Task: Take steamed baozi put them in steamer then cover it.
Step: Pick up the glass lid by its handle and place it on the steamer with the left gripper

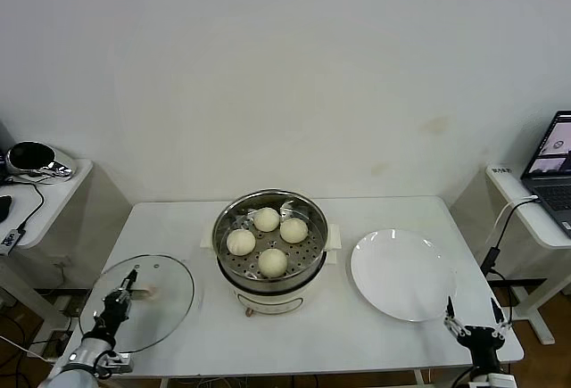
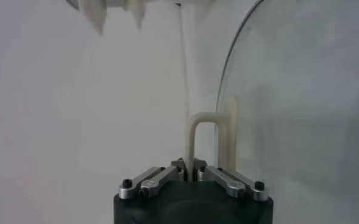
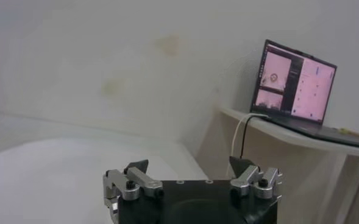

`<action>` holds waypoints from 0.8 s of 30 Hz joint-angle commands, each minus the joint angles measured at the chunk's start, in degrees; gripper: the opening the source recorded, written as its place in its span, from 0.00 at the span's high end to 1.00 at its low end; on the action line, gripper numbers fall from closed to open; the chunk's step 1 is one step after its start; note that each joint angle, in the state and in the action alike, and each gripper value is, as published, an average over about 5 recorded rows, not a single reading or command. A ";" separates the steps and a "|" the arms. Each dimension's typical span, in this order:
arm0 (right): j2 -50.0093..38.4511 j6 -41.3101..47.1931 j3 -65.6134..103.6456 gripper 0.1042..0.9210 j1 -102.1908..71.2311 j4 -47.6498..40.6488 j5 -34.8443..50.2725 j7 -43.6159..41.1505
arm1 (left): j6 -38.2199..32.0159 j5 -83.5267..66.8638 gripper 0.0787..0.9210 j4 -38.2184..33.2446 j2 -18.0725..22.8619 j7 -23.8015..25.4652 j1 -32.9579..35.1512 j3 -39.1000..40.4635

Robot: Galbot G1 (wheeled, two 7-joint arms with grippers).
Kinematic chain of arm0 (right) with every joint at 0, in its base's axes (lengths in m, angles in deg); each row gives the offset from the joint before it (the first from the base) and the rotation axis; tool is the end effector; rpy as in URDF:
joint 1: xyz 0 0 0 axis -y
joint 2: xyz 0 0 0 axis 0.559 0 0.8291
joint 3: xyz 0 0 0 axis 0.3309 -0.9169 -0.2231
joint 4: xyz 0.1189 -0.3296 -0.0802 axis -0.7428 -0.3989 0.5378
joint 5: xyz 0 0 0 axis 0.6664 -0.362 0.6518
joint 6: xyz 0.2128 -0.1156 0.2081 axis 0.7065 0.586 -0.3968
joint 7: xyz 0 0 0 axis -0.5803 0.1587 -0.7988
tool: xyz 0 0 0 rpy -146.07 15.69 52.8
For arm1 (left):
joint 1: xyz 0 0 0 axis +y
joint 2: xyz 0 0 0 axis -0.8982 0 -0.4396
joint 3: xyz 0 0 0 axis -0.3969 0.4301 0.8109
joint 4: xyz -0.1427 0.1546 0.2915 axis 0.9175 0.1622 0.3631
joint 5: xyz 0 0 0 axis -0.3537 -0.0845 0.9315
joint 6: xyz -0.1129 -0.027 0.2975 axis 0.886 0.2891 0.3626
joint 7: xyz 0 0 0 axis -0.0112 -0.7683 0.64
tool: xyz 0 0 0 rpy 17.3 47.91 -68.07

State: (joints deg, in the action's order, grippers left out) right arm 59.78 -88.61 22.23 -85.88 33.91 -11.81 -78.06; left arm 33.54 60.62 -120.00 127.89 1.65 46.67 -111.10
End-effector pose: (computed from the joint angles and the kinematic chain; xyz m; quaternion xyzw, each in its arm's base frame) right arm 0.1112 -0.1448 -0.3980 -0.1143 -0.9858 0.1155 0.0423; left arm 0.1887 0.2163 -0.3896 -0.0319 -0.6730 -0.7380 0.0386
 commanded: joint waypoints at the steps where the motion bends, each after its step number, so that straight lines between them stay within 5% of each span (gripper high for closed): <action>1: -0.04 -0.16 -0.56 0.12 -0.03 0.38 -0.64 -0.10 | 14.86 -9.26 0.92 -19.34 -3.61 6.96 6.00 -5.91; 8: 0.05 -0.24 -1.33 0.12 -0.25 1.04 -1.42 -0.12 | 23.61 -17.25 0.92 -27.63 -8.49 11.19 4.24 -2.66; 16: 0.53 -0.44 -2.15 0.12 -1.28 2.27 -2.88 0.07 | 31.27 -24.88 0.92 -29.87 -14.57 13.26 -7.21 14.26; 24: 2.03 -0.33 -2.71 0.12 -1.52 3.46 -4.88 0.83 | 37.15 -18.76 0.92 -25.36 -10.36 17.00 -24.41 33.97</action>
State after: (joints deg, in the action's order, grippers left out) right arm 61.00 -88.99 19.85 -87.26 36.58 -15.15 -77.67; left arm 60.55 41.43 -144.21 117.18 13.54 39.70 -99.02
